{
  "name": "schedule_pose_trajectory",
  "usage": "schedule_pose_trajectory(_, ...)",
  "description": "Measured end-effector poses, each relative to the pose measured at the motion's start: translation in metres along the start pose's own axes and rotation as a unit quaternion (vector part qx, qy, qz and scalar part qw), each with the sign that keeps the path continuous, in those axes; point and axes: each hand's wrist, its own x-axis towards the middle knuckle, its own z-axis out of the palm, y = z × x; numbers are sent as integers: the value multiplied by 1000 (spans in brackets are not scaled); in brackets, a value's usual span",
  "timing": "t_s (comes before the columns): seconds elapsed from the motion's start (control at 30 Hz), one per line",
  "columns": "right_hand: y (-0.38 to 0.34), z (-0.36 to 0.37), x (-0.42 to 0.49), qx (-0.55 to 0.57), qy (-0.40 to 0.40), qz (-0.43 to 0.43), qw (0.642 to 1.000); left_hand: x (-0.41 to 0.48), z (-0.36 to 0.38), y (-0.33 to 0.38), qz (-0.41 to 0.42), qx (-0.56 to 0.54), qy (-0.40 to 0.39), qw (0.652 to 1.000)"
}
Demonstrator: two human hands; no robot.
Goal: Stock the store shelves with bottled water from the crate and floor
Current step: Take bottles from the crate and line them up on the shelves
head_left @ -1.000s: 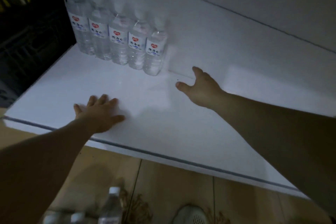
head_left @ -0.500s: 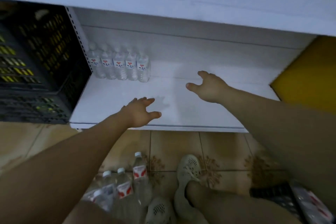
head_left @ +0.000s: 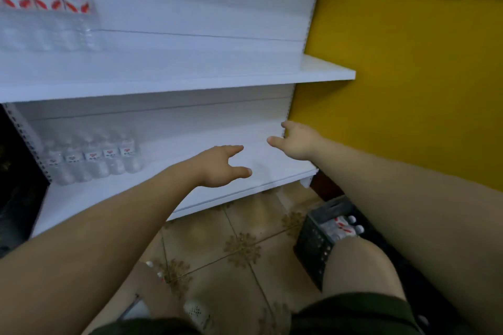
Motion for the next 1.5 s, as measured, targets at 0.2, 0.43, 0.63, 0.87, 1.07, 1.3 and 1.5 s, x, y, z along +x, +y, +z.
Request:
schedule_pose_trajectory(0.2,96,-46,-71,-18,38,129,991,14,25,103,132,35,-46,990)
schedule_pose_trajectory(0.43,190,-53,-153,-9,38,276,960,28,86,187,228,45,-153,961)
schedule_pose_trajectory(0.63,247,-22,-208,35,-1,390,920,58,148,211,242,31,-293,925)
schedule_pose_trajectory(0.87,294,23,-232,73,-29,463,883,93,228,225,228,30,-401,887)
schedule_pose_trajectory(1.07,349,74,-220,109,-69,492,861,127,308,233,222,58,-437,870)
schedule_pose_trajectory(1.3,444,131,-180,168,-94,510,838,187,416,240,161,37,-487,857)
schedule_pose_trajectory(1.5,534,206,-140,204,-114,527,817,230,517,261,90,23,-553,828)
